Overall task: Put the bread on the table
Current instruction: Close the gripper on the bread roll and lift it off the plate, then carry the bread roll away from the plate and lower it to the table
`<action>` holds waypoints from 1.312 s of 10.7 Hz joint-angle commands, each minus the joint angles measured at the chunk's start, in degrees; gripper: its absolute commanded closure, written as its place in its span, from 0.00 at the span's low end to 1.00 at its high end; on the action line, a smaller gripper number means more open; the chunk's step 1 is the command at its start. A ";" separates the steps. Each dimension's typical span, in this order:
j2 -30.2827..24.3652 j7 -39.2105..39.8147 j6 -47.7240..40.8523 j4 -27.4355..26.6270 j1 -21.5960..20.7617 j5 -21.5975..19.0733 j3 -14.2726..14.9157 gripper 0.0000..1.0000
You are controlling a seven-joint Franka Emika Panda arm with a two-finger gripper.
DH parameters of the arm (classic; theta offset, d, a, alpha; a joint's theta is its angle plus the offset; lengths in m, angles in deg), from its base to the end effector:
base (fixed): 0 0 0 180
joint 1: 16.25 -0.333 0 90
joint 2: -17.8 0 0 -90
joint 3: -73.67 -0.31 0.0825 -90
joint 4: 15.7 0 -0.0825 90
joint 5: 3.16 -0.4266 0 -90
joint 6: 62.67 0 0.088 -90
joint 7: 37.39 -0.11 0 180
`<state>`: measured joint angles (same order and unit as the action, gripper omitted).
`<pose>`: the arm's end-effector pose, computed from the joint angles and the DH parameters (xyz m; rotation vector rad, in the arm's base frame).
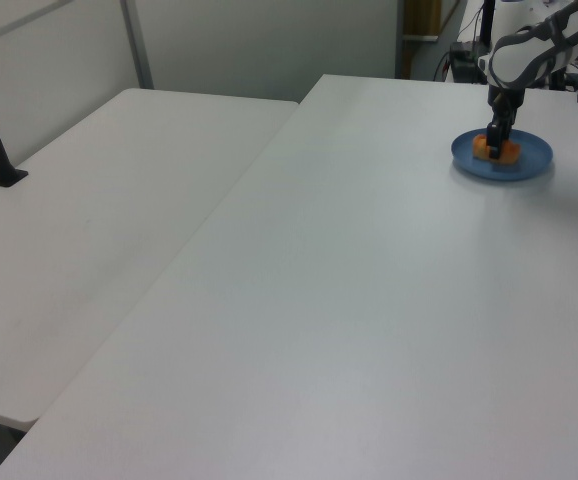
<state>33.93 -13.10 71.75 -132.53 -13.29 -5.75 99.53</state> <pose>0.5509 -0.2975 0.2869 3.0352 -0.1383 0.0149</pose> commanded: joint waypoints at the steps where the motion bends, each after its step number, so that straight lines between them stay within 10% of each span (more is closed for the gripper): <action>1: -0.75 0.49 1.89 -1.38 -0.06 -0.83 -0.29 0.71; 7: -4.60 0.05 -4.33 0.37 -0.76 -0.83 -0.38 0.76; 14: -7.25 -7.49 -25.94 16.35 -3.31 -2.15 -4.41 0.76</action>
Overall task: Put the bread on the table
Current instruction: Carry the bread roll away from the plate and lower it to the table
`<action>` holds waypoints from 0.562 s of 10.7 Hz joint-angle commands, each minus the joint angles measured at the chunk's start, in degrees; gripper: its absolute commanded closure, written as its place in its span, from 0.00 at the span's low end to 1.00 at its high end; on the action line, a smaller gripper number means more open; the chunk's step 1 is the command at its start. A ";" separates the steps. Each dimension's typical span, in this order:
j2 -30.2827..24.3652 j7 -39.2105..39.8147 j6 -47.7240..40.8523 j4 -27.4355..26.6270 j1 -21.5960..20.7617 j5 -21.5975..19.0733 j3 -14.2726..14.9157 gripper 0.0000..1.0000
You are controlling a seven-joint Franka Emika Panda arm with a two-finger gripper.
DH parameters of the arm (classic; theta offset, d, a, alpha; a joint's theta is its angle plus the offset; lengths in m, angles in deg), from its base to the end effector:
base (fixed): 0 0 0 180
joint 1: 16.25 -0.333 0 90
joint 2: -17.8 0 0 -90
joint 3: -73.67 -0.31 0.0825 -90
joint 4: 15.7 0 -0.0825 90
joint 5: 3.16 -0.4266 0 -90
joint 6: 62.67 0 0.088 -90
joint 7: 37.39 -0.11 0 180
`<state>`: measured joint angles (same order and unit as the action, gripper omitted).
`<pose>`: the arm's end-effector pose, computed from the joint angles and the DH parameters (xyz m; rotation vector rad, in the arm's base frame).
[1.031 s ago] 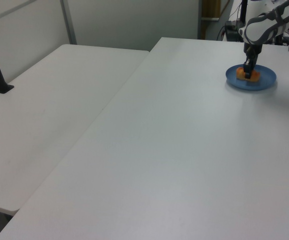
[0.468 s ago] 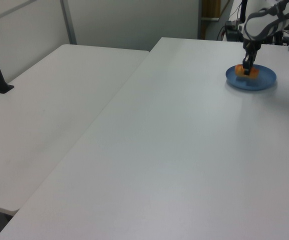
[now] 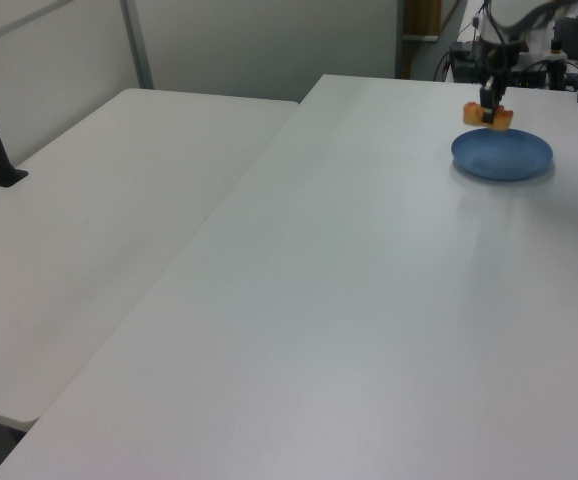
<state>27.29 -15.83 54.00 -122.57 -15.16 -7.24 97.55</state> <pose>0.5845 -0.2584 0.4087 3.1280 -0.1332 0.0276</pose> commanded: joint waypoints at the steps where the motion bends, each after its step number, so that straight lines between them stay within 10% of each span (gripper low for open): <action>1: -0.87 -6.43 -11.00 8.85 -1.78 -0.57 -3.83 0.76; 6: -3.24 -16.27 -17.53 13.00 -2.75 1.62 -16.29 0.76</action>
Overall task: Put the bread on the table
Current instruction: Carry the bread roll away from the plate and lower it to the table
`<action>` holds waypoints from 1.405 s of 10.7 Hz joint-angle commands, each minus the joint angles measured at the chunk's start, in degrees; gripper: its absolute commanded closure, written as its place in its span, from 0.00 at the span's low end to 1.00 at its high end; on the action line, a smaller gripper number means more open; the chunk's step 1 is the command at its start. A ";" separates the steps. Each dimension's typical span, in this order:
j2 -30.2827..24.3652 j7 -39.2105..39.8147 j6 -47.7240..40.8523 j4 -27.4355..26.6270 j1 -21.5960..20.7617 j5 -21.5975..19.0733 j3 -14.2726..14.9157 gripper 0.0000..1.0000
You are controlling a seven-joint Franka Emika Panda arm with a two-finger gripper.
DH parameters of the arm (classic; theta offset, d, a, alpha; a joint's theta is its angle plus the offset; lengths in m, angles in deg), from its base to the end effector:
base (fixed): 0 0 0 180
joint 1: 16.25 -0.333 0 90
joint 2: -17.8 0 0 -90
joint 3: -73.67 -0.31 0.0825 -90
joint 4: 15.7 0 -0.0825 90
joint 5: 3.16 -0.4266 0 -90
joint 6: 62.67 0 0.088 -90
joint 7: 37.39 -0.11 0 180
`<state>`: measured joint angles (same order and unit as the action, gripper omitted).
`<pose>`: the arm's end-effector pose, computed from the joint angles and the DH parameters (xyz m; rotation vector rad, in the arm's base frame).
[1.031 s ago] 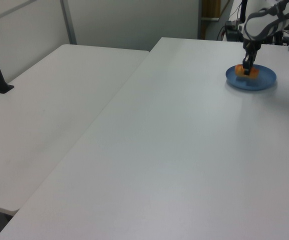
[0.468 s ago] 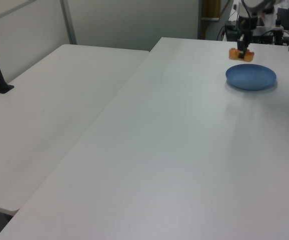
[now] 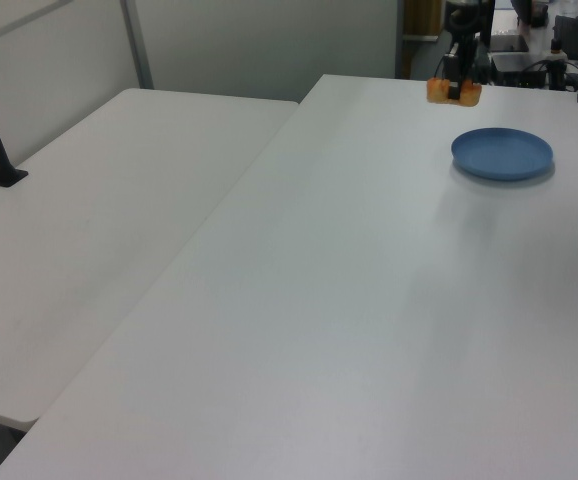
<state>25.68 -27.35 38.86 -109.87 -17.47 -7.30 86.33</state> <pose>0.6349 -0.1150 0.5117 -3.1000 0.0576 -0.0032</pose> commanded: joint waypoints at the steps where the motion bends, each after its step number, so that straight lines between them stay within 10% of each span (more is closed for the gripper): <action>1: -1.81 -7.98 -2.57 -0.13 -0.97 3.86 -8.42 0.76; 5: -1.28 -12.93 -2.04 -5.66 -1.15 7.04 -18.01 0.76; 10: 2.75 -18.73 10.86 -18.75 -5.27 12.84 -20.14 0.69; 15: 7.24 -21.64 12.90 -20.26 -6.69 14.68 -20.14 0.33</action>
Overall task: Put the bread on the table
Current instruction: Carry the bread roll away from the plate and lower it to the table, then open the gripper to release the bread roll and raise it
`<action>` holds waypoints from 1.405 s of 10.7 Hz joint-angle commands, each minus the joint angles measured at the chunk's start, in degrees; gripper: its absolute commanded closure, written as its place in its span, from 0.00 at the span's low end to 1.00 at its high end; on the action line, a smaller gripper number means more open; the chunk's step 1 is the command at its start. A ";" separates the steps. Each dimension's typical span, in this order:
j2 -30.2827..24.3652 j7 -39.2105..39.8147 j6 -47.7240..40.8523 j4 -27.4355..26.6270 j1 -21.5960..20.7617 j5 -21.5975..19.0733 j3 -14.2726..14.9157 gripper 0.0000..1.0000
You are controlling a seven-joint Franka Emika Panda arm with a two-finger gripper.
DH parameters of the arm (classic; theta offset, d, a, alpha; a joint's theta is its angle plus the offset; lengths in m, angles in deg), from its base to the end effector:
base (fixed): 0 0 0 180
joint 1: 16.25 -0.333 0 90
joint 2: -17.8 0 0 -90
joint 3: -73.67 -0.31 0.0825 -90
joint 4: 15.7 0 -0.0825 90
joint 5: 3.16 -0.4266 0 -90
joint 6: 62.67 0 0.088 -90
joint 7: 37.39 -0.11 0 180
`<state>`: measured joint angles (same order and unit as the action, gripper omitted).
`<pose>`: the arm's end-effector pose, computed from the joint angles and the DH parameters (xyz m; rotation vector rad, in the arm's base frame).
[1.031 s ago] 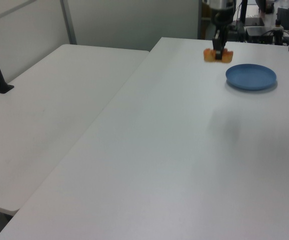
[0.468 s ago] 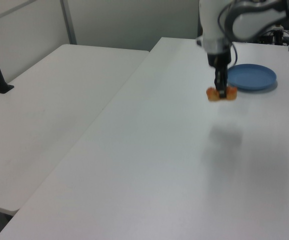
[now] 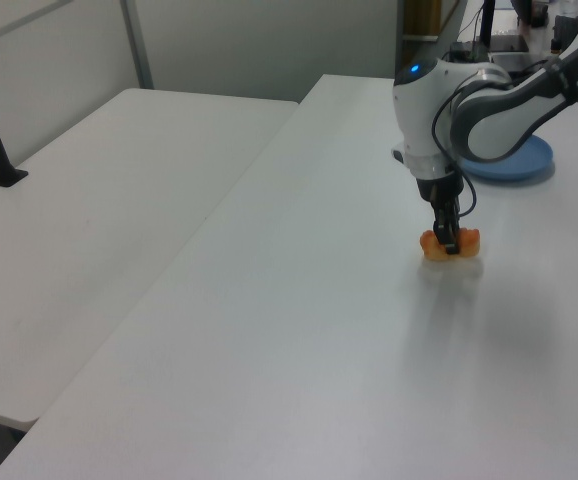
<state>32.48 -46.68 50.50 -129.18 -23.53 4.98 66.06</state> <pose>0.5843 0.1446 0.2858 2.9698 0.2542 -0.3502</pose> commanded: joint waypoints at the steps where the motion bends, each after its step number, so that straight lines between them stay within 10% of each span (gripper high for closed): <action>1: 0.52 -2.31 1.17 -0.95 -0.63 2.58 0.14 0.13; 2: 0.44 -2.31 1.08 -0.78 -0.46 2.67 0.14 0.00; 9: -4.66 -1.70 -8.48 12.38 1.65 0.92 1.53 0.00; 15: -6.68 6.81 -13.51 21.73 1.74 -10.06 17.16 0.00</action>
<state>25.93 -44.22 38.68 -108.62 -21.05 -1.69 77.76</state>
